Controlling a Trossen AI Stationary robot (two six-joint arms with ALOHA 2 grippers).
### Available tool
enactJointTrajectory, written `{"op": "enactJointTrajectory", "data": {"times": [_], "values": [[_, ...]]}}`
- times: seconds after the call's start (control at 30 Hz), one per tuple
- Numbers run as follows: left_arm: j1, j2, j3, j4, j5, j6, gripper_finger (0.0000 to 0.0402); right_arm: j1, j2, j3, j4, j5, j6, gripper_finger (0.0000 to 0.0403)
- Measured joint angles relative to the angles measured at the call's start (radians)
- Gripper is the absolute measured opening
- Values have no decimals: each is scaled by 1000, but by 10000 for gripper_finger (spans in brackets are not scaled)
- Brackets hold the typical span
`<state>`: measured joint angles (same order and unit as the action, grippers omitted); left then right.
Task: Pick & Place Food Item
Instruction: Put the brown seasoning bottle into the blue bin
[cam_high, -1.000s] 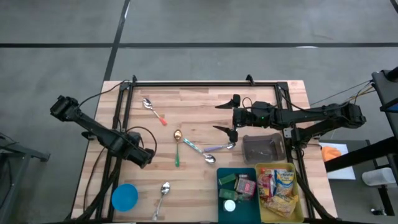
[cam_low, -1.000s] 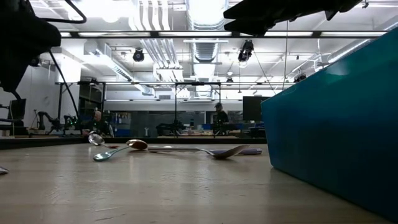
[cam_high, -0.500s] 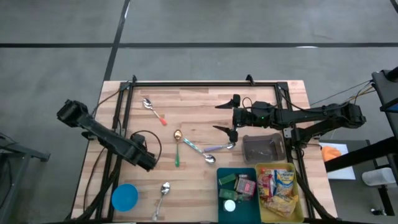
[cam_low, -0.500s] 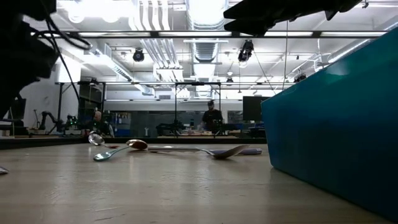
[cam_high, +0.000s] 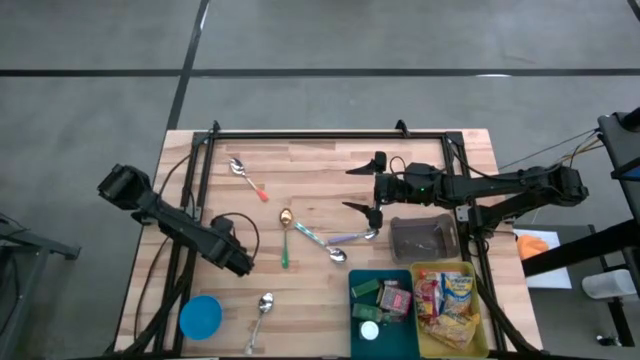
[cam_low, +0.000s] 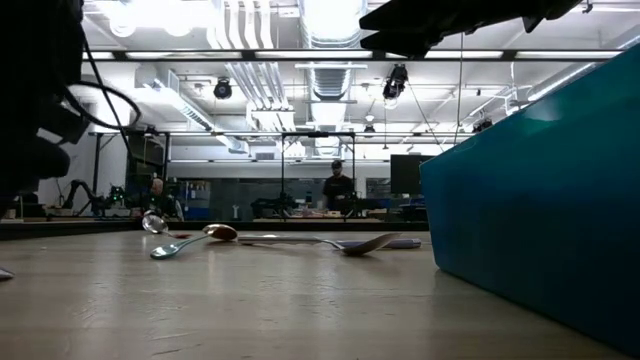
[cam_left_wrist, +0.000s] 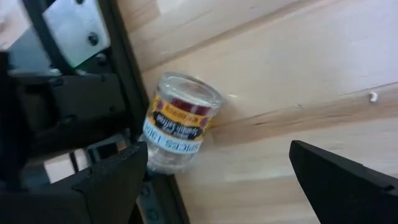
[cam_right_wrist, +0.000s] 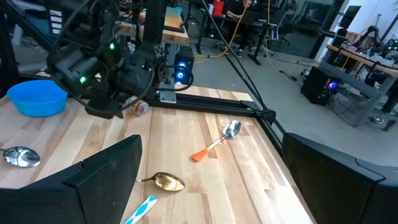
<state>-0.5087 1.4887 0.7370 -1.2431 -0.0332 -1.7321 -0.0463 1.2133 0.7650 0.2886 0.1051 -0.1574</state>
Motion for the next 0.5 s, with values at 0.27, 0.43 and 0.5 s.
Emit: {"op": "enactJointTrajectory", "data": {"times": [0.27, 0.43, 0.5], "values": [[1, -1, -35, 43, -4, 21, 392, 0, 0, 0, 0, 0, 0, 385], [4, -1, -36, 47, -3, 24, 392, 0, 0, 0, 0, 0, 0, 385], [8, -1, -36, 64, -2, 24, 392, 0, 0, 0, 0, 0, 0, 385]]}}
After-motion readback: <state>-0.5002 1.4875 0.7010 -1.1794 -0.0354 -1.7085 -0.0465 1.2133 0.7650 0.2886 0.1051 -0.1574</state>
